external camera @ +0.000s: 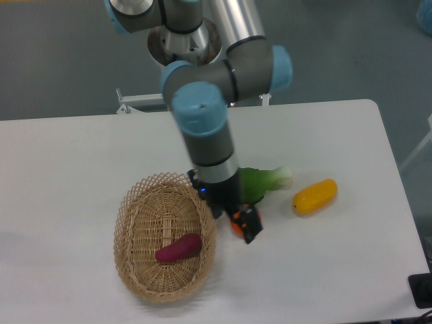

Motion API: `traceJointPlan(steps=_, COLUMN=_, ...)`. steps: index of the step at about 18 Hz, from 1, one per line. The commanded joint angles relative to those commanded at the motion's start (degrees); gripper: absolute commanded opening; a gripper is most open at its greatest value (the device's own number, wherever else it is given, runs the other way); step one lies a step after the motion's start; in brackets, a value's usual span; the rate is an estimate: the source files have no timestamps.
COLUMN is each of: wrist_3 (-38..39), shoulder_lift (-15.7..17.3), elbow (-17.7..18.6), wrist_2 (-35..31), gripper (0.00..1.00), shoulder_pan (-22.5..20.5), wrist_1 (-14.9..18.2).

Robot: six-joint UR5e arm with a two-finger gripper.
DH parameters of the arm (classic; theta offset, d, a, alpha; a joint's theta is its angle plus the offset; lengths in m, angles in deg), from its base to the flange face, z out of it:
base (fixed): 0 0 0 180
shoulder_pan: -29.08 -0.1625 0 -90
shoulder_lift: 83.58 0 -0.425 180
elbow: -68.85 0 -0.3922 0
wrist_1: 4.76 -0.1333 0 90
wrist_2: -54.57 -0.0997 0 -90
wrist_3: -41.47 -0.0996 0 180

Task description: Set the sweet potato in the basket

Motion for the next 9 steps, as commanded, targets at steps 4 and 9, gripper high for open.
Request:
traceJointPlan(steps=4, wrist_3=-9.4, shoulder_lift=1.2, elbow=1.0, wrist_2=1.3, gripper=1.0, shoulder_pan=-2.7, wrist_1=0.9)
traceJointPlan(steps=9, wrist_3=-10.0, shoulder_lift=1.6, elbow=1.7, wrist_2=1.6, gripper=1.0, shoulder_pan=-4.0, wrist_1=0.0)
